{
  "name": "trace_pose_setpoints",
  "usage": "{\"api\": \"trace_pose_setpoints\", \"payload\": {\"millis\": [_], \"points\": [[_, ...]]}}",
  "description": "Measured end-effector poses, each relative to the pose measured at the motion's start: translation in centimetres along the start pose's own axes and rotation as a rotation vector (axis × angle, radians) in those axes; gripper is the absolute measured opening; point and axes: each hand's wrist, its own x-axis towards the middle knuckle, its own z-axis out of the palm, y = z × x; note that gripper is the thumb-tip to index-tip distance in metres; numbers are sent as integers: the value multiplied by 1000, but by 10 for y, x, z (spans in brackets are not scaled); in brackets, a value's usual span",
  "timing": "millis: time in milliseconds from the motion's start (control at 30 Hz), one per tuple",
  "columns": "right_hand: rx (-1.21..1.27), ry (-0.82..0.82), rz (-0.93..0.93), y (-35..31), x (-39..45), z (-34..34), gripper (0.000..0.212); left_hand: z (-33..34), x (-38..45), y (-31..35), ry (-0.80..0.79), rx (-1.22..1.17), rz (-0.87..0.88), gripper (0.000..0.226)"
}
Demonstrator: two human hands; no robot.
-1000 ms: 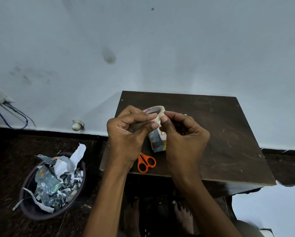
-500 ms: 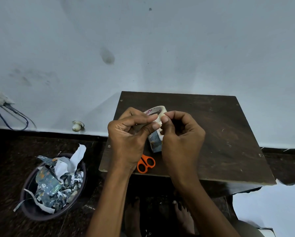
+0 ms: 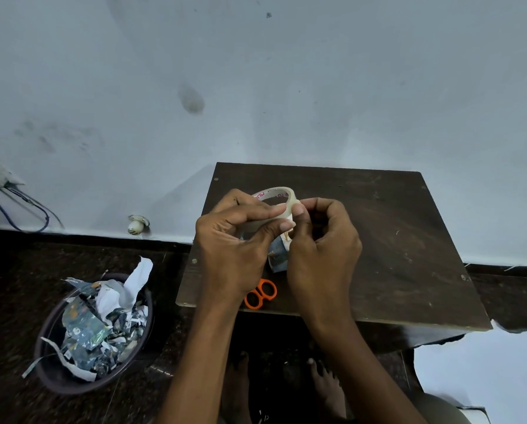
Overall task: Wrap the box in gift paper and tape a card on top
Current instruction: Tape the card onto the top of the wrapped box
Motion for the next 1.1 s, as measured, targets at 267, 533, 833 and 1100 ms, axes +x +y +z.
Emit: {"api": "trace_pose_setpoints", "payload": {"millis": [267,533,833,1100], "points": [[-148,-44,-73,6,4,1,19,3,-2,1,0,39,-19,23],[-232,-168,-191,12,14,-4,14,5,-1,2,-15,32,22,24],[-200,-169,-329,14,13,-2,16,7,0,-1,25,59,43,21],[-251,-79,-353,12,15,-6,10,-1,0,1,-108,53,45,10]]}}
